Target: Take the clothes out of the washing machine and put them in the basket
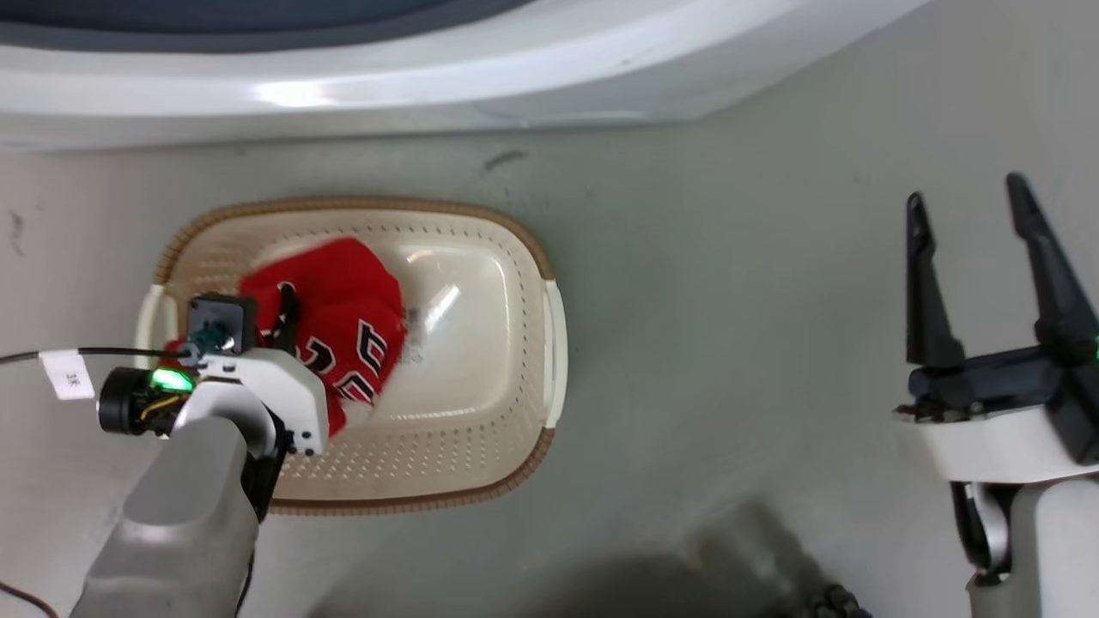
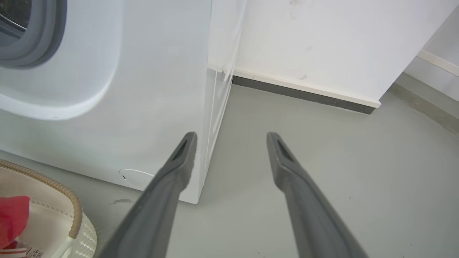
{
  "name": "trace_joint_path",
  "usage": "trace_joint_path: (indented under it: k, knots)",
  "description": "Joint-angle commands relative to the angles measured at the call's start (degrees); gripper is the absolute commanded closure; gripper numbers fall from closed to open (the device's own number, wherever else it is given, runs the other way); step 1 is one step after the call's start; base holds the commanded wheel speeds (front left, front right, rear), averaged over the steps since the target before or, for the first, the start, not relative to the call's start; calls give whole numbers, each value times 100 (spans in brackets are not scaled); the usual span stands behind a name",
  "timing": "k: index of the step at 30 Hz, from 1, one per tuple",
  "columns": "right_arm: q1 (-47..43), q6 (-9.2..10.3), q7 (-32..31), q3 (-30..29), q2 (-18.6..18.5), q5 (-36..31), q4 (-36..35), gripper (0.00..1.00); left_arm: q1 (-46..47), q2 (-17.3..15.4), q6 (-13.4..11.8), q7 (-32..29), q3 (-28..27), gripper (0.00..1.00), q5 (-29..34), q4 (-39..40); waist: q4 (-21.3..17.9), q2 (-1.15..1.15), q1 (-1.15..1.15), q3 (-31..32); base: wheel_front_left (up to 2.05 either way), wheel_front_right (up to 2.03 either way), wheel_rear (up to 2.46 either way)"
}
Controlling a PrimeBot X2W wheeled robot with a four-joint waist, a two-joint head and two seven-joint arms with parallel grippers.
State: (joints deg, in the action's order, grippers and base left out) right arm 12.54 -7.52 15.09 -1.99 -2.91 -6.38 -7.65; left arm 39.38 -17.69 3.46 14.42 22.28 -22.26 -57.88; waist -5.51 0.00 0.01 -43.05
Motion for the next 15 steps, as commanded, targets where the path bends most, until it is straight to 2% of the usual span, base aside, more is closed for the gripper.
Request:
trace_joint_path:
  k: [1,9,13,14,15]
  knots:
    - [127,6,12,-47,5,36,-111,0,151,24,-36,55,-32,100,34,-146,-144,0,-1,-417,0,0,0]
    - [202,6,12,-123,5,-60,-357,0,456,115,-97,77,-290,100,181,-169,-185,0,-1,-865,0,0,0]
    - [187,6,12,-138,5,-90,-346,0,480,176,-49,78,-369,100,253,-216,-165,0,-1,-888,0,0,0]
    - [192,6,12,-137,5,-94,-329,0,484,202,-43,78,-386,59,267,-229,-159,0,-1,-877,0,0,0]
    - [203,6,12,-122,5,-105,-315,0,477,232,-27,78,-400,4,292,-246,-153,0,-1,-858,0,0,0]
